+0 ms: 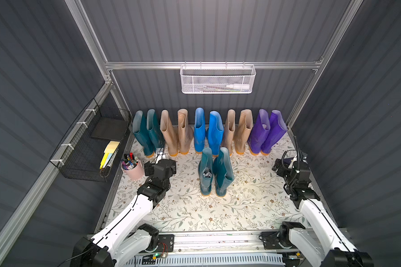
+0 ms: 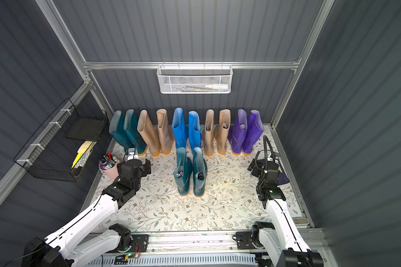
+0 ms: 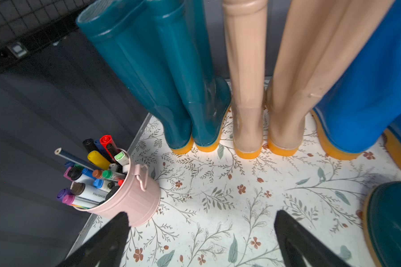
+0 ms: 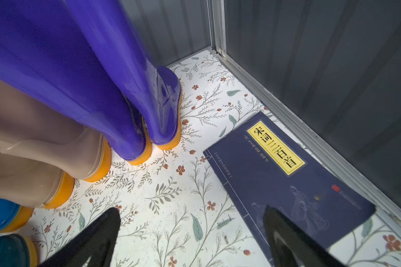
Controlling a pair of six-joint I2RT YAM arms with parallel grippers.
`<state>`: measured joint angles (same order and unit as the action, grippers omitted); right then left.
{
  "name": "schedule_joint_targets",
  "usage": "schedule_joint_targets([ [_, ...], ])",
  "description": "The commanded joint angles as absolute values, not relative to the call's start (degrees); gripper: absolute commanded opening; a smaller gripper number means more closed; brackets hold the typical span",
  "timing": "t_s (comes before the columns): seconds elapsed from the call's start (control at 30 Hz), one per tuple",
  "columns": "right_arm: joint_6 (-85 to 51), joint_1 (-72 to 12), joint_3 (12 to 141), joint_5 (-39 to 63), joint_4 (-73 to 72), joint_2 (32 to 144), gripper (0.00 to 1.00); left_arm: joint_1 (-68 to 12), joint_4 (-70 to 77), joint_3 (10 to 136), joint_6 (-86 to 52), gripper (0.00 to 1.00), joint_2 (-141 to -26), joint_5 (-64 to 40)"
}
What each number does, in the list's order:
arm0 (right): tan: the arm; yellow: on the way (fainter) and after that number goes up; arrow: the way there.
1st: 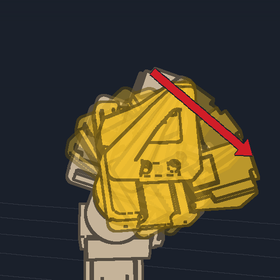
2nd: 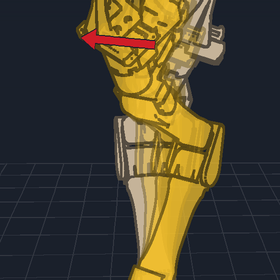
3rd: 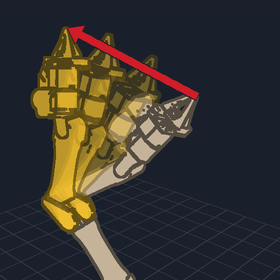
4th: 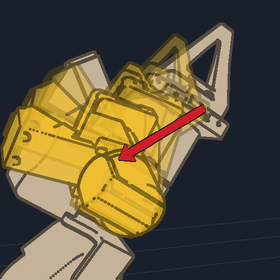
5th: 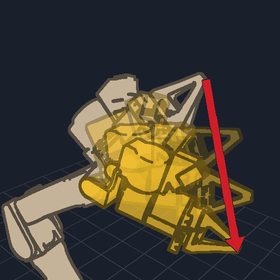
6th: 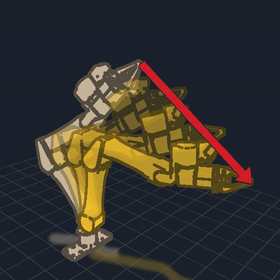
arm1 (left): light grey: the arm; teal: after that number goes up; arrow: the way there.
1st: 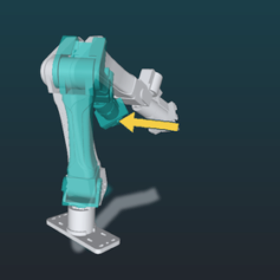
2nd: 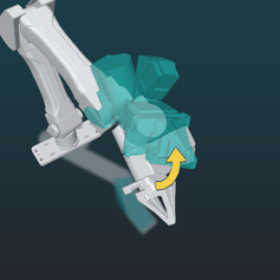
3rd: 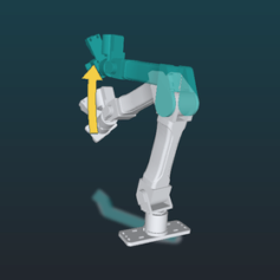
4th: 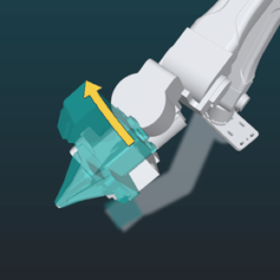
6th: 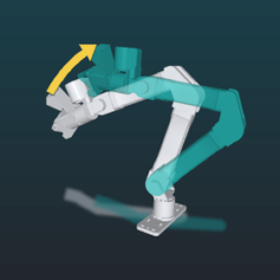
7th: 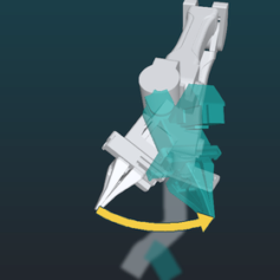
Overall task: Match and arrange rain boots in pairs
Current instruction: Reset both arms
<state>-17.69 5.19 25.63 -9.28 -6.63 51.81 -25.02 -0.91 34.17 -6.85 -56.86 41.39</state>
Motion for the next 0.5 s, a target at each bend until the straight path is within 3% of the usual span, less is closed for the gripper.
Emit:
schedule_joint_targets([
  [0.0,-14.9,6.1,23.6,-8.5,-19.0,53.3,0.99,-23.1,9.9,30.2,-4.1,1.00,-57.3,41.3],
  [0.2,-12.8,8.0,23.0,-8.6,-26.6,59.6,0.99,-15.3,25.4,21.6,-3.6,1.00,-60.8,33.2],
  [0.47,-12.0,10.3,21.7,-5.5,-38.0,71.9,0.99,-6.6,44.7,18.4,-3.7,1.00,-76.5,22.2],
])
